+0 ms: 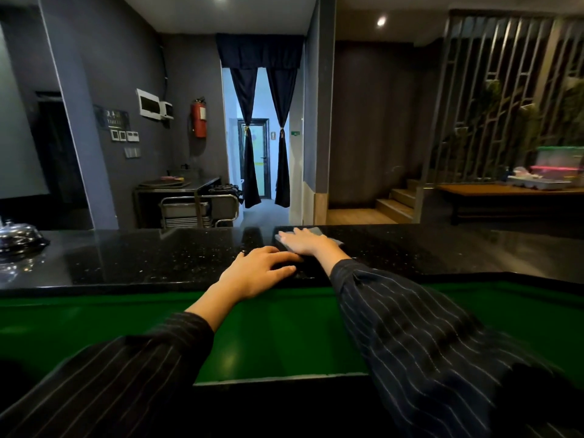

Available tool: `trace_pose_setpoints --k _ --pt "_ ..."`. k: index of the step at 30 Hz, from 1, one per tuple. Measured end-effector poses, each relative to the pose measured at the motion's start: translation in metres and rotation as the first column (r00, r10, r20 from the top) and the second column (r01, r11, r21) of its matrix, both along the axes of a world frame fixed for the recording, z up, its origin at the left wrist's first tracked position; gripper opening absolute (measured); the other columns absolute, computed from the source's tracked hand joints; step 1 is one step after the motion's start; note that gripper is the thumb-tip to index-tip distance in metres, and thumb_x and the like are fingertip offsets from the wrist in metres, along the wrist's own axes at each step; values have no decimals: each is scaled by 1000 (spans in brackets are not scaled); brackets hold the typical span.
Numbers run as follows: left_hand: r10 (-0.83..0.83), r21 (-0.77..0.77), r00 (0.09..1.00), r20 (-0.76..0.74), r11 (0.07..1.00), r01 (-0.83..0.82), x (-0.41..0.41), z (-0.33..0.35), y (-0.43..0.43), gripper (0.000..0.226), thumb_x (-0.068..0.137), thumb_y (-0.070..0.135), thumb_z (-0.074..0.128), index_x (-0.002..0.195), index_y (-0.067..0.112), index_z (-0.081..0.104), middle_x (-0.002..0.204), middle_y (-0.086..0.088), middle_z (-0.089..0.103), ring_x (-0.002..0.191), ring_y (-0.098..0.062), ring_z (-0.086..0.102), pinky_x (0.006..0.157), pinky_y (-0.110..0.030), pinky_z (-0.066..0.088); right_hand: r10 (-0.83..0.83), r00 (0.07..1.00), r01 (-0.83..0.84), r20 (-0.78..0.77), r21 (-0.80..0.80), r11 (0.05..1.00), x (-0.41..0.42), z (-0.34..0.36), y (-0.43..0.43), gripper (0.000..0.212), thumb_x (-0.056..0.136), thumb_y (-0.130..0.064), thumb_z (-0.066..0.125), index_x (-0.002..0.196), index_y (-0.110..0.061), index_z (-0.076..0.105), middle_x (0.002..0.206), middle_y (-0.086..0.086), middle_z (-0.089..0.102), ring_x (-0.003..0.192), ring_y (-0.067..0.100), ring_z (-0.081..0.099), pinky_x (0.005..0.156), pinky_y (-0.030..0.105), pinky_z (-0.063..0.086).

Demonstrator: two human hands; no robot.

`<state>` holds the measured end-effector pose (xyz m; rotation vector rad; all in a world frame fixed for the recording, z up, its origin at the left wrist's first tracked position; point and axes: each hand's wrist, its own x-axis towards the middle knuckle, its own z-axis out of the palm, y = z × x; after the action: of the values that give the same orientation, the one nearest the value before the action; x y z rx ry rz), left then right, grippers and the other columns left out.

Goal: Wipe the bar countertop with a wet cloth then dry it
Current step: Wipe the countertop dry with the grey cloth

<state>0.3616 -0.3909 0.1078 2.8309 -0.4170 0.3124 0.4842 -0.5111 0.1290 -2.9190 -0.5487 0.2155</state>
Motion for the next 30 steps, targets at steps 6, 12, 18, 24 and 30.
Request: trace_pose_setpoints --k 6,12,18,24,30 --pt "-26 208 976 217 978 -21 -38 4 63 60 87 61 20 129 31 50 133 1 51 127 -19 44 104 -49 35 -167 986 167 -1 6 986 -32 1 -56 59 97 -60 11 152 -40 11 164 -2 1 151 24 0 118 57 -1" --pt "315 127 907 280 924 -360 -88 -18 187 68 89 62 18 138 21 42 143 1 45 137 -16 34 110 -60 18 -519 851 525 81 -83 847 -59 -2 -35 54 101 -43 19 153 -34 12 164 6 6 150 29 3 117 58 10" --pt "405 19 890 208 908 -418 -101 -31 223 57 96 52 29 140 16 40 149 -1 39 139 -19 30 115 -51 14 -642 761 648 92 -85 757 -87 2 48 62 96 -46 35 153 -26 19 161 14 13 149 35 7 115 62 10" --pt "304 132 950 70 941 -311 -105 -22 239 69 94 50 40 149 14 18 158 -6 16 146 -23 11 117 -42 9 -364 923 370 122 -31 929 -113 -1 165 57 97 -45 30 151 -28 24 160 16 17 146 37 15 114 59 16" --pt "276 216 945 176 926 -310 -121 -28 249 94 82 27 58 149 4 -3 159 -13 -2 146 -29 -7 118 -42 -2 52 986 -45 160 -46 998 -142 -6 263 54 99 -43 18 153 -35 16 163 9 11 149 33 10 114 65 12"
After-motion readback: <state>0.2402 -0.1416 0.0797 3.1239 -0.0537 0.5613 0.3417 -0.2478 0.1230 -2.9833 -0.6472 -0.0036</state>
